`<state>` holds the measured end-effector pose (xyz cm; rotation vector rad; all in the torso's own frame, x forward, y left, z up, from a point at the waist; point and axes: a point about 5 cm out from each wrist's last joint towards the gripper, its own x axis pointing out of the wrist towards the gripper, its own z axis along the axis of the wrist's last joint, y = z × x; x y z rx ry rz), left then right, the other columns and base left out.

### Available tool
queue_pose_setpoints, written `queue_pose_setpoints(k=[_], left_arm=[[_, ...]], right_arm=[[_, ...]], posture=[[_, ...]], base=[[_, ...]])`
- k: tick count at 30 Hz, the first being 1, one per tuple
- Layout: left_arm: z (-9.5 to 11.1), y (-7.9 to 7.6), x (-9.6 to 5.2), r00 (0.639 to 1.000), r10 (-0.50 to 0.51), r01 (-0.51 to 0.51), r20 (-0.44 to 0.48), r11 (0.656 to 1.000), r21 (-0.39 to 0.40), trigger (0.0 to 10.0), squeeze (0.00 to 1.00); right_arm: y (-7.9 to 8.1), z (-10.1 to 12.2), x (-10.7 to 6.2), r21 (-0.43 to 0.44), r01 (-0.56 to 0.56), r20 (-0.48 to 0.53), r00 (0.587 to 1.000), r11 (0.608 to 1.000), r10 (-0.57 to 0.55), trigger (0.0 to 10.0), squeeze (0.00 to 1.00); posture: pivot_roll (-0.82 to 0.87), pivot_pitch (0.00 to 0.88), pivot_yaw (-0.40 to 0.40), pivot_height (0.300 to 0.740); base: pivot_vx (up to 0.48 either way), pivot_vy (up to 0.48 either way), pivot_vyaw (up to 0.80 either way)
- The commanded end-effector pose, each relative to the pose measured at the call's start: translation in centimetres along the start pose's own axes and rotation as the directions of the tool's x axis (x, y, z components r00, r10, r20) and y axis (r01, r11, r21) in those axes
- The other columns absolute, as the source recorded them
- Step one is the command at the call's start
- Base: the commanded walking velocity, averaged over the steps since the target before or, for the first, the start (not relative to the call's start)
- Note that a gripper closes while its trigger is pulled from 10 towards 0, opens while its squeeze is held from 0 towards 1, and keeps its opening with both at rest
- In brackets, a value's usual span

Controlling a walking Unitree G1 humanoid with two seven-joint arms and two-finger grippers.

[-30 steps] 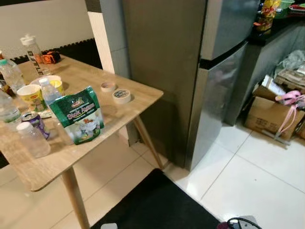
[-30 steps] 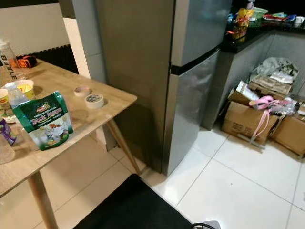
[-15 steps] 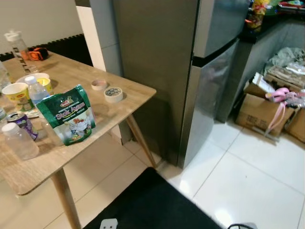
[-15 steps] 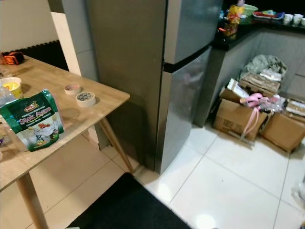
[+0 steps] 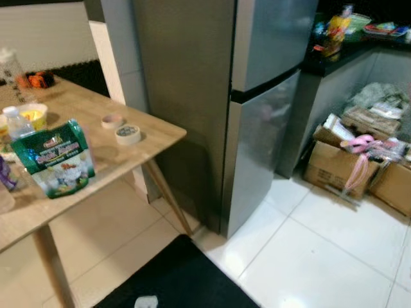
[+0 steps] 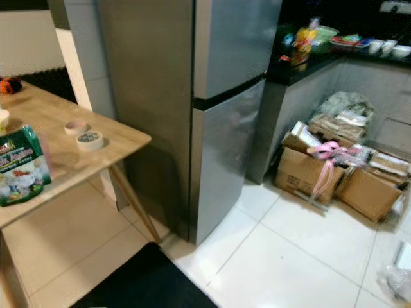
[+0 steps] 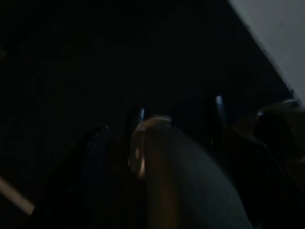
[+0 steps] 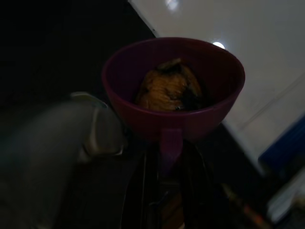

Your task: Restocking fridge

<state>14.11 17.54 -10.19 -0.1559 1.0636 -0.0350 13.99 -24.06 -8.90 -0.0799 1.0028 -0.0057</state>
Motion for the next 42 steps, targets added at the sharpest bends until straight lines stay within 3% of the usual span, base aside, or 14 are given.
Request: queue_pose_setpoints(k=[1,9,20,42], left_arm=[[0.11,0.44,-0.07,1.000,0.011,-0.011,-0.002,1.000,0.010,10.0,0.00],[-0.02,0.45,-0.09,1.000,0.011,-0.011,-0.006,1.000,0.011,10.0,0.00],[-0.11,0.52,-0.11,1.000,0.017,-0.017,-0.008,1.000,0.006,10.0,0.00],[0.14,0.50,-0.05,0.999,0.035,-0.035,0.003,0.999,-0.012,10.0,0.00]], right_arm=[[0.17,0.83,0.17,-0.007,-0.009,0.032,0.999,1.000,0.009,10.0,0.00],[-0.15,0.72,0.11,-0.009,0.010,0.027,1.000,1.000,-0.010,10.0,0.00],[-0.38,0.72,0.10,0.009,0.028,0.019,0.999,1.000,-0.028,10.0,0.00],[-0.23,0.19,0.07,0.024,0.041,-0.004,0.999,0.999,-0.041,10.0,0.00]], posture=[[-0.07,0.000,0.014,0.740],[-0.07,0.000,0.014,0.740],[-0.07,0.000,0.013,0.740],[-0.07,0.000,0.016,0.740]], base=[[0.000,-0.409,0.77],[0.000,-0.404,0.71],[0.000,-0.370,0.00],[0.000,0.000,0.00]])
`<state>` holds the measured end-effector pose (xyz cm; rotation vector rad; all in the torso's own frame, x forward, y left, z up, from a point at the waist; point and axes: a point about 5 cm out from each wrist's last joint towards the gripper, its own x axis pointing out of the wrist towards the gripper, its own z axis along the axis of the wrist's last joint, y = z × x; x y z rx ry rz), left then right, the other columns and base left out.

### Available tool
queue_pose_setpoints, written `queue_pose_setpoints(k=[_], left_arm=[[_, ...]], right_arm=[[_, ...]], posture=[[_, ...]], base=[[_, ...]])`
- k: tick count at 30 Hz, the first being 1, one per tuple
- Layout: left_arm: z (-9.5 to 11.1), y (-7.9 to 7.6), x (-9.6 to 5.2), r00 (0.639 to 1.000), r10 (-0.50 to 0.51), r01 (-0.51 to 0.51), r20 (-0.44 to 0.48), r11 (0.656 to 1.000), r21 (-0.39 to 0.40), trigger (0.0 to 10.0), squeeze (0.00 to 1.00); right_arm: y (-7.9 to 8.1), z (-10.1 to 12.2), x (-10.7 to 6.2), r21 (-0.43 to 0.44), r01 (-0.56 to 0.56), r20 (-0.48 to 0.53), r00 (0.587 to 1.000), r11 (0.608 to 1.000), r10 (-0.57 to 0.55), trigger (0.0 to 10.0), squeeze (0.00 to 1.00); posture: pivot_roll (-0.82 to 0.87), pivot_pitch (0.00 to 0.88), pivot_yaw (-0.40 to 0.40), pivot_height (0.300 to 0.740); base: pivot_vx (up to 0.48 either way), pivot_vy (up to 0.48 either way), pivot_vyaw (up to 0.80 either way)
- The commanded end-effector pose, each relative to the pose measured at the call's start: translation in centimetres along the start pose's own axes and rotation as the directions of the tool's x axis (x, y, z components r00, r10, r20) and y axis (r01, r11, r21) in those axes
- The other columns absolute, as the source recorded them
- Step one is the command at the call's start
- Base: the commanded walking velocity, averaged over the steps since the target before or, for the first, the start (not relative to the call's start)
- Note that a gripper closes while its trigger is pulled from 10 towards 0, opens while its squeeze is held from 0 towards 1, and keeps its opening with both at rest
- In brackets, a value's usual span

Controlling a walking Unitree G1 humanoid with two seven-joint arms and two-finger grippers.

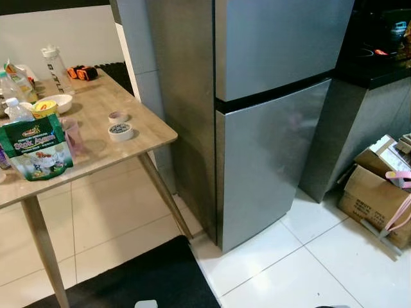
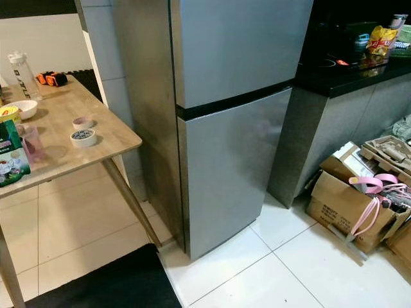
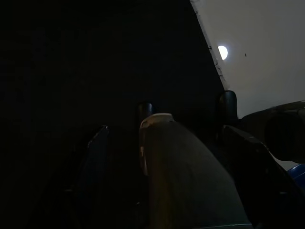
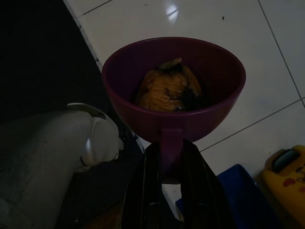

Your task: Restocking fridge

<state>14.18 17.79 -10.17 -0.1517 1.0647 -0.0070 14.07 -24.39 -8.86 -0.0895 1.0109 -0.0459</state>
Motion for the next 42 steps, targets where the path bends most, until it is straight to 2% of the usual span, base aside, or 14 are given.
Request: queue_pose_setpoints(k=[1,19,42], left_arm=[[0.05,0.26,-0.04,1.000,0.010,-0.010,0.002,1.000,-0.002,10.0,0.00],[0.40,0.10,0.03,1.000,0.000,0.001,0.016,1.000,-0.011,10.0,0.00],[0.09,0.37,-0.07,1.000,-0.003,0.003,-0.004,1.000,0.021,10.0,0.00]], right_arm=[[0.11,0.12,0.05,0.014,0.003,0.006,1.000,1.000,-0.004,10.0,0.00],[0.14,0.07,0.08,0.014,0.012,-0.006,1.000,1.000,-0.012,10.0,0.00],[0.03,-0.07,0.03,0.016,0.015,-0.010,1.000,1.000,-0.015,10.0,0.00]], posture=[[-0.07,0.000,0.016,0.740],[-0.05,0.000,0.005,0.740],[-0.07,0.000,0.011,0.740]], base=[[0.000,0.000,0.00],[0.000,0.000,0.00],[0.000,0.000,0.00]])
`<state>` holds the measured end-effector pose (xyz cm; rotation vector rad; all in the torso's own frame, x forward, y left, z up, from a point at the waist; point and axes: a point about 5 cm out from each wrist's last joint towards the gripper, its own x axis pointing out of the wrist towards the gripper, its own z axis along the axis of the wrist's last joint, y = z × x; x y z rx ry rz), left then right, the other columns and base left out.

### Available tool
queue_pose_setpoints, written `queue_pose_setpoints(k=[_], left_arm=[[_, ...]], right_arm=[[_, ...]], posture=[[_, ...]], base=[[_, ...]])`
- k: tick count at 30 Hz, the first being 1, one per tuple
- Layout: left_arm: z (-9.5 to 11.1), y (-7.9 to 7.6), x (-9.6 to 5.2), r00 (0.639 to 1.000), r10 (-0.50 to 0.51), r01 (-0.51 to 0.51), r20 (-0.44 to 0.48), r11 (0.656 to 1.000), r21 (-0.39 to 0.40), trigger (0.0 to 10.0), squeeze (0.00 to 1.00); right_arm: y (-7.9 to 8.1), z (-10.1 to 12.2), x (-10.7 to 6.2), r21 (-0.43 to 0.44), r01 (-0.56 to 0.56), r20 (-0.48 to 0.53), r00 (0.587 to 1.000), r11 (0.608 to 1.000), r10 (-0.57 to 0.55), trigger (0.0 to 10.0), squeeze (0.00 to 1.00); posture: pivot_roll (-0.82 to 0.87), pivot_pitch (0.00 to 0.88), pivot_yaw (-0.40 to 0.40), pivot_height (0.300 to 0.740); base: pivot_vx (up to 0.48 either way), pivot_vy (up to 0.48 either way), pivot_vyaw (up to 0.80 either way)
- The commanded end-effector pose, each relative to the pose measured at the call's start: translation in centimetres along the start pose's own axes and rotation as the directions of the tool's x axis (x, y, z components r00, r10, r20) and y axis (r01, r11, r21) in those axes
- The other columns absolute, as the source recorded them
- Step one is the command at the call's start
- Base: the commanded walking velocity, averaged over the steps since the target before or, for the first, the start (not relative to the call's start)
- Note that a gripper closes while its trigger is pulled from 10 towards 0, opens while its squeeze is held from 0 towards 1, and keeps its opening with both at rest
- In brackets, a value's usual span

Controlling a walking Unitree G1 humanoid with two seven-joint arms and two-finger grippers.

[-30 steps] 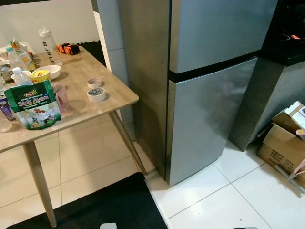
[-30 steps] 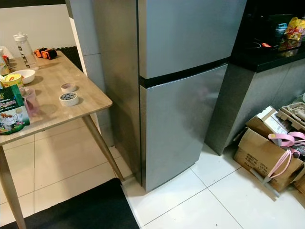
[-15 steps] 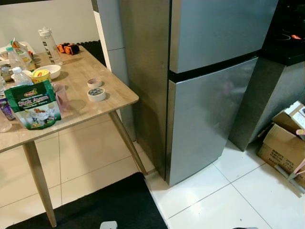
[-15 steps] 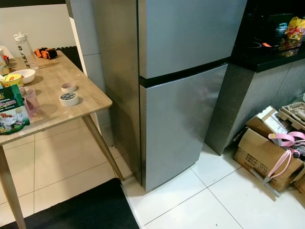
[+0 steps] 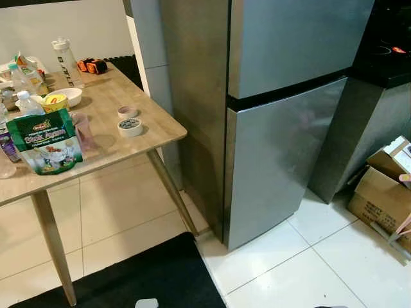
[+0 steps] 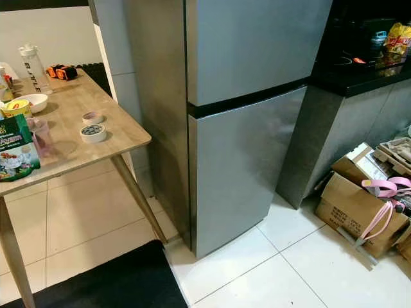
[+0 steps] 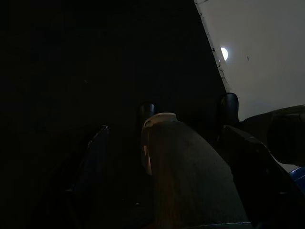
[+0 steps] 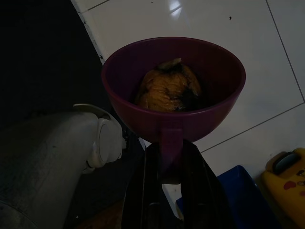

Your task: Restocking fridge

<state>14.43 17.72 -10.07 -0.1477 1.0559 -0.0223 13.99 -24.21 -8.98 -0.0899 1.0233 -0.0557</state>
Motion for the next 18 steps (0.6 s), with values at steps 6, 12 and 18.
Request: queue_pose_setpoints(k=[6,12,18], left_arm=[[-0.32,0.52,-0.15,1.000,0.008,-0.007,-0.017,1.000,0.013,10.0,0.00],[-0.40,0.56,-0.17,1.000,0.007,-0.006,-0.019,1.000,0.015,10.0,0.00],[-0.41,0.54,-0.17,1.000,0.005,-0.005,-0.019,1.000,0.013,10.0,0.00]], right_arm=[[-0.10,0.02,-0.01,0.014,0.005,0.003,1.000,1.000,-0.005,10.0,0.00],[-0.04,0.08,0.01,0.019,0.002,0.005,1.000,1.000,-0.002,10.0,0.00],[-0.01,0.07,0.01,0.021,0.001,0.006,1.000,1.000,-0.001,10.0,0.00]], posture=[[-0.07,0.000,0.013,0.740],[-0.07,0.000,0.014,0.740],[-0.07,0.000,0.014,0.740]], base=[[0.120,0.000,0.00],[0.251,0.000,0.00],[0.266,0.000,0.00]])
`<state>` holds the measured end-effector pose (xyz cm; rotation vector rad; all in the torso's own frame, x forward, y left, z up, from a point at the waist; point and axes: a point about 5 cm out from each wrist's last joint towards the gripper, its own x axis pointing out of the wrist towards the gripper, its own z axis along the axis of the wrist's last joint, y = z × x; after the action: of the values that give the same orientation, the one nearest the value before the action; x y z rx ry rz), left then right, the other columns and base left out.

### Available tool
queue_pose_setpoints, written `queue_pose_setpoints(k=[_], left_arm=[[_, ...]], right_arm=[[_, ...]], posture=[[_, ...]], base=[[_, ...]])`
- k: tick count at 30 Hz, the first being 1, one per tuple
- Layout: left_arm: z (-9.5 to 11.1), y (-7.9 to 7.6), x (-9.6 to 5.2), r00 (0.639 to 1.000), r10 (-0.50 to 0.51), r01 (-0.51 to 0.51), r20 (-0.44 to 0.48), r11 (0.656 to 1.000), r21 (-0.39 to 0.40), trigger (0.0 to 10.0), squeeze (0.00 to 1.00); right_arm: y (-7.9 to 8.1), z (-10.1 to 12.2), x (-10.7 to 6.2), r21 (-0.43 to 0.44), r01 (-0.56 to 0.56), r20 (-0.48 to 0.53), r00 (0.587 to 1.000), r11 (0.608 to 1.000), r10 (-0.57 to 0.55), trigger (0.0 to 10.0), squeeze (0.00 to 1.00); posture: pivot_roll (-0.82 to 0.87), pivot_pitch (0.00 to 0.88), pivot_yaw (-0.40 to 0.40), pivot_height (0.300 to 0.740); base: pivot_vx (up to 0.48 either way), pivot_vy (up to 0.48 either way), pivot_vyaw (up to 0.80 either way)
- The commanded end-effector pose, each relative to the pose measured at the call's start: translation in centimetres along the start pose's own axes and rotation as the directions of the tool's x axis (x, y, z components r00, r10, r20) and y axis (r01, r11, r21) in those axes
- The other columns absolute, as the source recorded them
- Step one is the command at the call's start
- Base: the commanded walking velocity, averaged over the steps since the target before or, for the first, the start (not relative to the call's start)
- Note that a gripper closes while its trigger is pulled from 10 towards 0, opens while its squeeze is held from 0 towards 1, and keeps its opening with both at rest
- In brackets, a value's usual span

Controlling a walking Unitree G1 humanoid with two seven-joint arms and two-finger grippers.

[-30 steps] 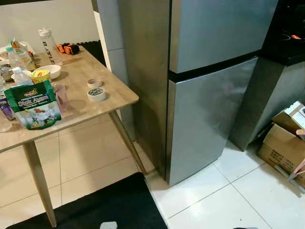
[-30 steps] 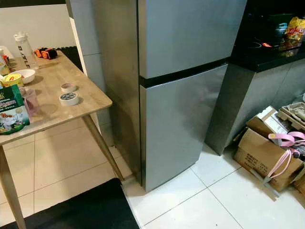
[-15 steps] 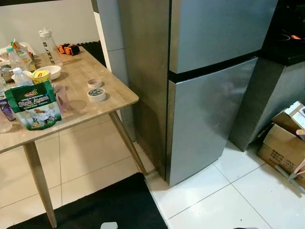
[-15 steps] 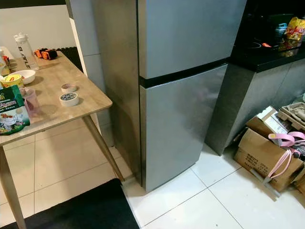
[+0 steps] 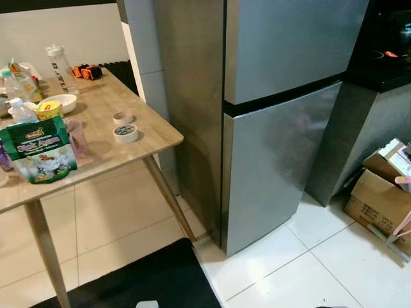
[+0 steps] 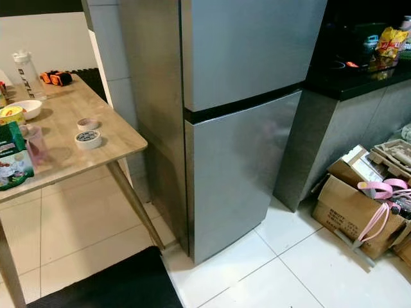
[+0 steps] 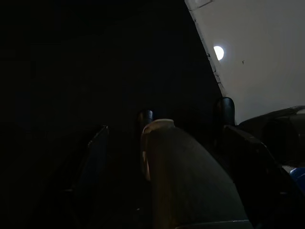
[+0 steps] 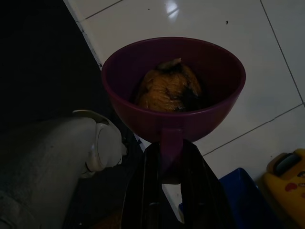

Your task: Restocking fridge

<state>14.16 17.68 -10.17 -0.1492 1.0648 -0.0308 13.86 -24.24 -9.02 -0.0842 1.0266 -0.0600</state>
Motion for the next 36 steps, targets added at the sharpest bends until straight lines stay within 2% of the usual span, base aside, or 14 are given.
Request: queue_pose_setpoints(k=[1,21,26,30,36], left_arm=[[-0.13,0.48,-0.12,1.000,0.010,-0.010,-0.008,1.000,0.007,10.0,0.00],[0.01,0.40,-0.08,1.000,0.005,-0.005,-0.005,1.000,0.012,10.0,0.00],[0.01,0.56,-0.08,0.999,0.030,-0.030,-0.011,0.999,0.020,10.0,0.00],[0.12,0.38,-0.06,1.000,0.005,-0.005,0.001,1.000,0.006,10.0,0.00],[0.10,0.34,-0.06,1.000,-0.001,0.001,-0.006,1.000,0.030,10.0,0.00]], right_arm=[[0.00,0.17,0.03,0.015,0.000,0.009,1.000,1.000,0.000,10.0,0.00],[0.01,0.15,0.02,0.014,-0.001,0.010,1.000,1.000,0.001,10.0,0.00],[-0.04,0.19,0.02,0.021,0.002,0.012,1.000,1.000,-0.002,10.0,0.00],[0.03,0.19,0.03,0.018,0.000,0.011,1.000,1.000,-0.001,10.0,0.00],[0.12,0.24,0.06,0.021,-0.001,0.012,1.000,1.000,0.001,10.0,0.00]], posture=[[-0.07,0.000,0.013,0.740],[-0.07,0.000,0.013,0.740],[-0.07,0.000,0.017,0.740],[-0.07,0.000,0.018,0.740],[-0.07,0.000,0.017,0.740]], base=[[0.270,0.000,0.00],[0.270,0.000,0.00],[0.000,0.000,0.00],[0.000,0.000,0.00],[0.000,-0.147,0.00]])
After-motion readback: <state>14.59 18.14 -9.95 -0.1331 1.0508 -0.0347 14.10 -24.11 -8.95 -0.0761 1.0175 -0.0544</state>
